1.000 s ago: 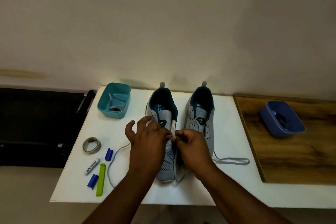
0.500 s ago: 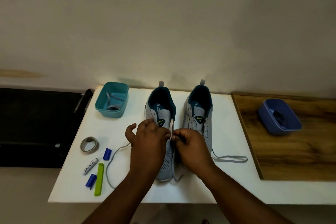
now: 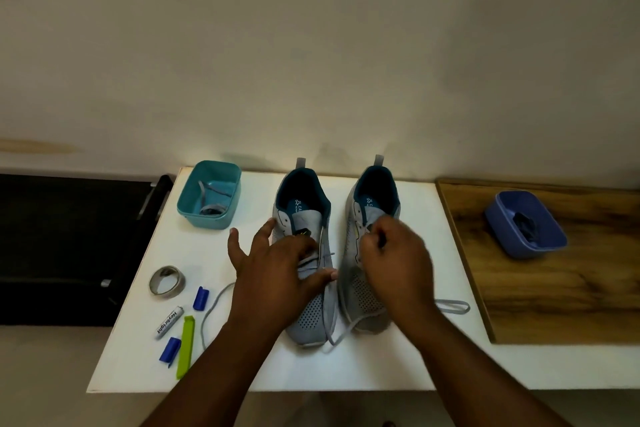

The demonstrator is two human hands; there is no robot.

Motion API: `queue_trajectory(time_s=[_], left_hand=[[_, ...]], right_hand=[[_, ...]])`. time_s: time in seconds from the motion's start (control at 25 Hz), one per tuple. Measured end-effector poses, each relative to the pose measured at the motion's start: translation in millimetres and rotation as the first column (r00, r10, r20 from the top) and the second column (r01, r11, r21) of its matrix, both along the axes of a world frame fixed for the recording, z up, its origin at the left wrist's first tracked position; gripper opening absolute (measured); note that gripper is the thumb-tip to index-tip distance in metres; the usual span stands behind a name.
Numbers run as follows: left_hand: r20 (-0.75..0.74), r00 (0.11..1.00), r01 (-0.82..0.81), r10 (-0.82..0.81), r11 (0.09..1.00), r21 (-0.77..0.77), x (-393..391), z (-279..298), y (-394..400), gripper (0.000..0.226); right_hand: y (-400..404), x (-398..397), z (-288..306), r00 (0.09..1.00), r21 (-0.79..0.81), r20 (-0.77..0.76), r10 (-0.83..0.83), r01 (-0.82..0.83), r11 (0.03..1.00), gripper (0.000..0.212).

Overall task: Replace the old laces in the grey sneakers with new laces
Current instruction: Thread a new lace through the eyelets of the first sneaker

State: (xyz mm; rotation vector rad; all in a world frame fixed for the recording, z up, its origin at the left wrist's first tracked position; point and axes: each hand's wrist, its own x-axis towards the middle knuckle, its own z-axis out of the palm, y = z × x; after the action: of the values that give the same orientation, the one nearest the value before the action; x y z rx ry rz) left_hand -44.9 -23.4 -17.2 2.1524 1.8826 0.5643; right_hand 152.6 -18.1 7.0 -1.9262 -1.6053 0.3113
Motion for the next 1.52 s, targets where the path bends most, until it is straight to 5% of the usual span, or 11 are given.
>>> queue_trajectory(time_s=[0.12, 0.24, 0.36, 0.52, 0.68, 0.76, 0.8, 0.88, 1.0, 1.28, 1.52], left_hand=[[-0.004, 1.0, 0.023, -0.023, 0.999, -0.026, 1, 1, -3, 0.047], [0.007, 1.0, 0.022, -0.021, 0.999, -0.026, 3, 0, -2, 0.049], [-0.041, 0.999, 0.019, -0.02, 1.0, -0.016, 0, 1, -2, 0.055], [-0.144, 0.989, -0.017, 0.014, 1.0, -0.022, 4, 12, -6, 0.072], [-0.156, 0.988, 0.002, -0.009, 0.999, -0.049, 8, 16, -11, 0.076], [-0.101, 0.995, 0.02, -0.021, 1.0, -0.002, 7, 11, -8, 0.059], [-0.041, 0.999, 0.025, -0.022, 0.998, 0.055, 6, 8, -4, 0.047], [0.161, 0.987, -0.053, 0.028, 0.987, 0.153, 0, 4, 3, 0.029], [0.4, 0.882, -0.278, 0.248, 0.961, 0.017, -8, 4, 10, 0.029], [0.173, 0.942, -0.246, 0.286, 0.944, -0.219, -5, -3, 23, 0.043], [0.142, 0.965, -0.194, 0.22, 0.965, -0.178, -10, 2, 19, 0.032]], right_hand=[[9, 28, 13, 0.992, 0.002, -0.121, 0.039, -0.04, 0.999, 0.009], [2, -3, -6, 0.915, -0.2, 0.069, 0.399, -0.379, 0.904, 0.02], [-2, -20, -14, 0.895, -0.184, 0.06, 0.443, -0.426, 0.886, 0.017], [17, 31, 20, 0.954, -0.094, -0.295, -0.059, 0.033, 0.995, 0.022], [18, 83, 37, 0.578, -0.078, -0.645, -0.5, 0.601, 0.795, 0.01], [10, 62, 26, 0.814, 0.009, -0.32, -0.485, 0.514, 0.858, 0.036], [5, 42, 17, 0.956, 0.059, -0.025, -0.292, 0.293, 0.954, 0.049], [1, 2, -2, 0.918, -0.029, 0.364, 0.157, -0.157, 0.987, 0.038], [-1, -29, -12, 0.873, -0.216, 0.371, 0.316, -0.25, 0.944, 0.025], [-1, -19, -8, 0.926, -0.221, 0.221, 0.305, -0.257, 0.941, 0.017], [14, 68, 33, 0.898, 0.025, 0.309, -0.312, 0.32, 0.947, 0.017]])
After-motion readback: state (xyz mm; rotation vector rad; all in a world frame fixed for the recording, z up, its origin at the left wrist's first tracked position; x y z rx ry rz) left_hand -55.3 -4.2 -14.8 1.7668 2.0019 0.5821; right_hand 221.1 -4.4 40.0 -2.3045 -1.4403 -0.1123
